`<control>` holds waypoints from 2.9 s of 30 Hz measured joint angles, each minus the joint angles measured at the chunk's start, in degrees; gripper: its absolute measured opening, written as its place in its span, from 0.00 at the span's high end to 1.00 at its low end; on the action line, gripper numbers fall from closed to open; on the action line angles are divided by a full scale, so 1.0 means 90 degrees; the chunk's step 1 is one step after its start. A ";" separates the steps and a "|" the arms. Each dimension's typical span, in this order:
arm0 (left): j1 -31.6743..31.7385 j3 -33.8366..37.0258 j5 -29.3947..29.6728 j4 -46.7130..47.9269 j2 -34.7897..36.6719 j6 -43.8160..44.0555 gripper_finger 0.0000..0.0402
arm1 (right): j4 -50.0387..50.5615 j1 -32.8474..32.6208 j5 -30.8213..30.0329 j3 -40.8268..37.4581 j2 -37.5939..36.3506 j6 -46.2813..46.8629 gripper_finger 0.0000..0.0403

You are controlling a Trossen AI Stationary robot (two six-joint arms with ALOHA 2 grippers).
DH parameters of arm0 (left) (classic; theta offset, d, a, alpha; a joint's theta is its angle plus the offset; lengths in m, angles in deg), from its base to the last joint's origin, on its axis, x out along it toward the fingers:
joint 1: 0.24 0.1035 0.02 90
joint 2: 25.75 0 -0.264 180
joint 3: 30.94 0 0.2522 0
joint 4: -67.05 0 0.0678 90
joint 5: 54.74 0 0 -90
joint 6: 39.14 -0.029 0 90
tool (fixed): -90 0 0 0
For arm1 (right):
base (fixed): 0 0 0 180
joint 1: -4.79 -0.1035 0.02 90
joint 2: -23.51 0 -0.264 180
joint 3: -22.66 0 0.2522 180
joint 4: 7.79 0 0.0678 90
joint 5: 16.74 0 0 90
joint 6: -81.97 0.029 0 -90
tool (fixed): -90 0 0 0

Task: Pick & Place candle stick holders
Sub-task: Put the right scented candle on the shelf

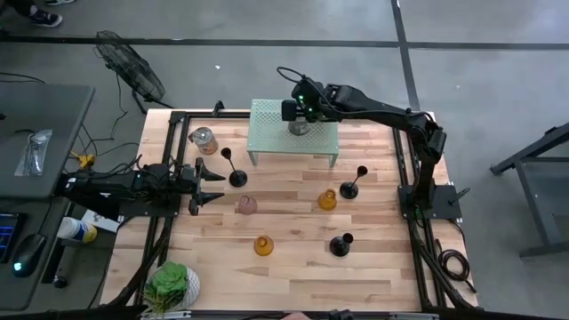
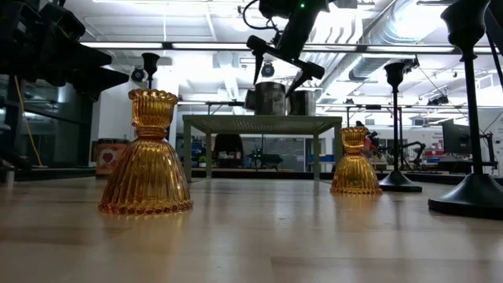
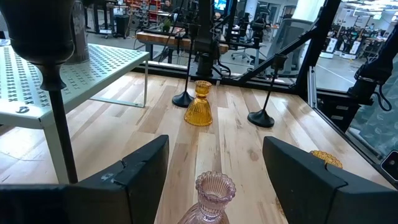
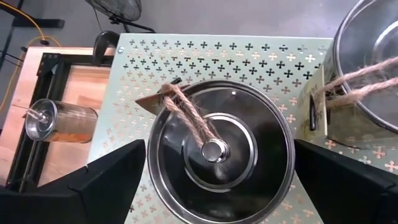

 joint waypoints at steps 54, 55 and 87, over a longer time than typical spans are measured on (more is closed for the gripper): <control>-0.0001 0.0001 -0.0002 0.0001 0.0000 -0.0002 0.36 | -0.5558 -0.0858 0.0974 -0.4748 -0.1920 -0.6333 0.99; -0.0002 0.0002 -0.0002 0.0001 0.0000 -0.0001 0.36 | -0.5622 -0.0825 0.0922 -0.4796 -0.1919 -0.6329 0.99; 0.0000 0.0002 0.0001 0.0002 -0.0001 -0.0002 0.36 | -0.6083 -0.0030 0.0155 -0.4918 -0.1904 -0.6163 0.99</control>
